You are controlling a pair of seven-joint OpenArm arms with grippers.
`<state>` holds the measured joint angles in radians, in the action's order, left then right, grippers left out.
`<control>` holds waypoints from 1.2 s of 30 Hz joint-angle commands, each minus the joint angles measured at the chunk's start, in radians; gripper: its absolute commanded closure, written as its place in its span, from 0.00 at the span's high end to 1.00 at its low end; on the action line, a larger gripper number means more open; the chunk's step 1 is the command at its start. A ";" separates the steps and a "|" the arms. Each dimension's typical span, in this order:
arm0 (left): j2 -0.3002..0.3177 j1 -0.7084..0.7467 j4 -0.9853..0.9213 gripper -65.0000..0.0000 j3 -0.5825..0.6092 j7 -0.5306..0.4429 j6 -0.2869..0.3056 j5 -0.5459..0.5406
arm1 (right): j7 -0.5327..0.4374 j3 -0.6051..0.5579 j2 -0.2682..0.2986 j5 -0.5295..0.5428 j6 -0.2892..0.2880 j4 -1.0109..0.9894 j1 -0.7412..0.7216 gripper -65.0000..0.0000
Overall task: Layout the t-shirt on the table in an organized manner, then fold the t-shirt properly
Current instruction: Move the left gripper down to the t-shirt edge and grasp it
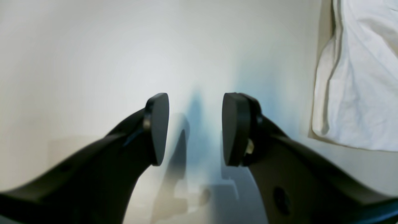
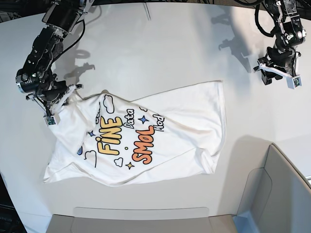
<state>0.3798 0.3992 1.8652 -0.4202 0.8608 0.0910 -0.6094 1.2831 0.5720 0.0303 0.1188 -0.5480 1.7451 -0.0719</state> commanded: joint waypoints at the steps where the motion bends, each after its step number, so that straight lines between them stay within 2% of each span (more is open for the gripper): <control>1: 0.012 -0.001 0.015 0.41 -0.007 -0.019 0.002 -0.002 | -0.001 -0.002 0.006 0.012 -0.027 0.037 -0.019 0.00; 5: 0.012 -0.003 0.014 0.41 -0.004 -0.019 0.002 -0.002 | 0.082 0.000 -0.007 0.012 -0.048 0.112 -0.016 0.00; 9: 0.012 0.000 0.014 0.41 -0.007 -0.019 0.002 -0.002 | 0.086 0.019 -0.017 0.022 -0.053 0.264 0.021 0.00; 11: 0.012 0.000 0.015 0.41 -0.007 -0.019 0.002 -0.002 | 0.086 0.021 -0.022 0.060 -0.086 0.316 0.053 0.00; 15: 0.014 -0.001 0.024 0.41 -0.009 -0.019 0.002 -0.002 | 0.108 0.181 -0.030 0.131 -0.086 0.303 0.070 0.00; 20: 0.009 -0.009 0.089 0.41 -0.010 -0.019 0.002 -0.008 | 0.113 0.311 -0.033 0.198 -0.131 0.303 0.117 0.00; 22: -0.032 -0.021 0.121 0.41 -0.010 -0.019 0.002 -0.017 | 0.113 0.329 -0.033 0.209 -0.132 0.301 0.142 0.00; 29: -0.160 -0.039 0.133 0.41 0.017 -0.019 0.003 -0.252 | 0.113 0.328 -0.033 0.207 -0.132 0.303 0.154 0.00; 32: -0.178 0.014 0.139 0.41 0.028 -0.010 0.003 -0.306 | 0.113 0.326 -0.039 0.207 -0.132 0.303 0.152 0.00; 36: -0.198 0.040 0.138 0.41 0.017 0.111 0.003 -0.412 | 0.113 0.297 -0.042 0.204 -0.132 0.301 0.145 0.00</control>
<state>0.1764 0.4469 1.9846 -0.3981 0.9955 0.0826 -0.9943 1.4090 0.8719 -0.0200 0.3111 -0.6659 2.0289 0.0864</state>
